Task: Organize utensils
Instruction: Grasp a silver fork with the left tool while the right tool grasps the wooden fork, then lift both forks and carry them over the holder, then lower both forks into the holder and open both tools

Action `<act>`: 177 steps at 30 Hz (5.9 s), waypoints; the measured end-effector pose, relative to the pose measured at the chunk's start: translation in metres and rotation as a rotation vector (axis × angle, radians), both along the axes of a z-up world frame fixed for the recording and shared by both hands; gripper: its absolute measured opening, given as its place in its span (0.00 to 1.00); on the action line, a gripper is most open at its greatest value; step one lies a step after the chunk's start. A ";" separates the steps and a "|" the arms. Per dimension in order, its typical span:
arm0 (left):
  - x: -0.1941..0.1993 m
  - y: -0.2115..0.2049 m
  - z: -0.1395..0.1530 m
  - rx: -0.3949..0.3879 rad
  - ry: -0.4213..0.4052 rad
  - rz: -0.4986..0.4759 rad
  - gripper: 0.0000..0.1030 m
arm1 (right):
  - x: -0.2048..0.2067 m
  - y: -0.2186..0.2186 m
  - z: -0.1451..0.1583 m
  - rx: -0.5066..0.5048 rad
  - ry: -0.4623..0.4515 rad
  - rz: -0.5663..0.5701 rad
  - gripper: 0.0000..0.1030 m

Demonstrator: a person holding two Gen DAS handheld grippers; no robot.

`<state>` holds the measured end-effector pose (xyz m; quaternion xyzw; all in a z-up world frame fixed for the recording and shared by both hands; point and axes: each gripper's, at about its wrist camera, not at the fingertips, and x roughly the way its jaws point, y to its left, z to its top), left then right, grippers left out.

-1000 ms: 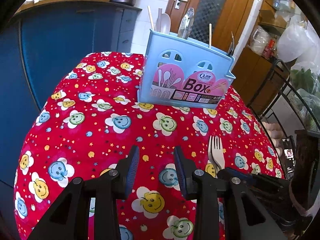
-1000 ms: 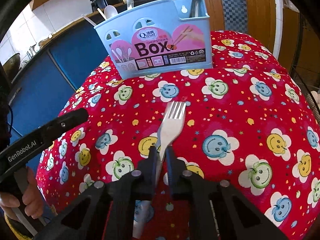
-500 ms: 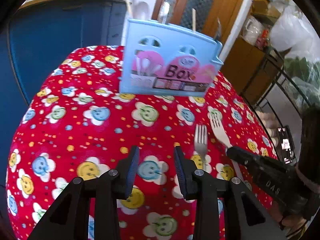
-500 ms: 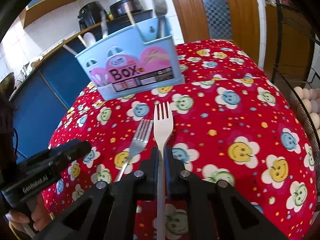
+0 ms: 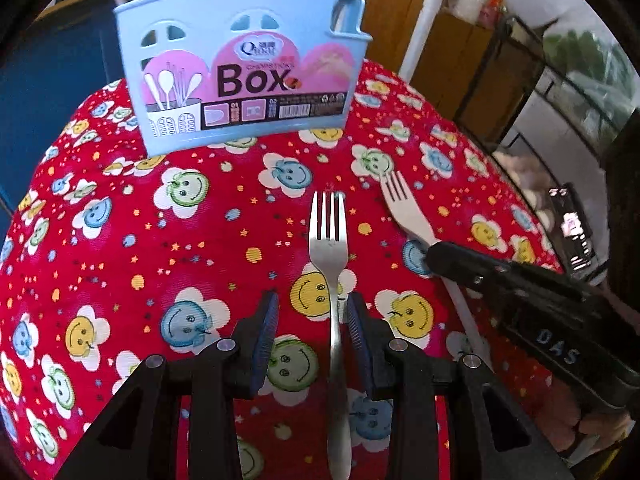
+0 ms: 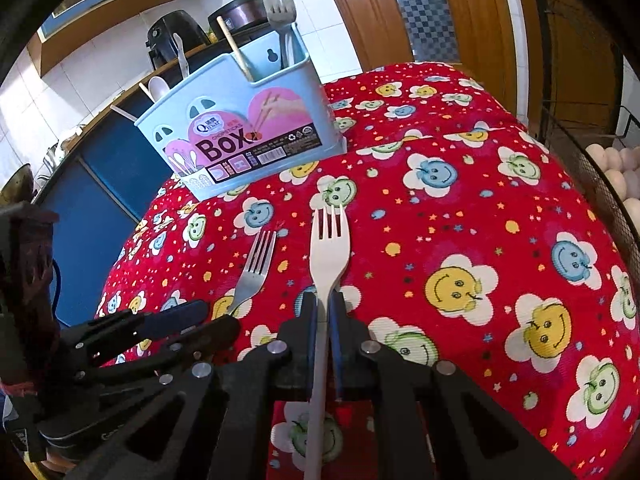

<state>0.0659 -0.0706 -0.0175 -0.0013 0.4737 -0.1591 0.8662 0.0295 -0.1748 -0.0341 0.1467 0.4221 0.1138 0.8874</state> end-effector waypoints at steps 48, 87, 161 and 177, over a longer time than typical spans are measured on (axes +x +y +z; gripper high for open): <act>-0.008 0.076 0.054 -0.332 -0.195 0.060 0.03 | 0.016 0.011 0.031 0.028 0.003 0.094 0.08; 0.024 0.093 0.161 -0.288 -0.475 0.113 0.03 | -0.005 0.008 0.072 0.011 -0.193 0.075 0.08; 0.116 0.070 0.136 -0.140 -0.587 0.183 0.04 | 0.131 0.029 0.114 -0.125 -0.351 0.027 0.09; 0.102 0.068 0.148 -0.148 -0.578 0.167 0.34 | 0.110 0.022 0.129 -0.045 -0.376 0.016 0.38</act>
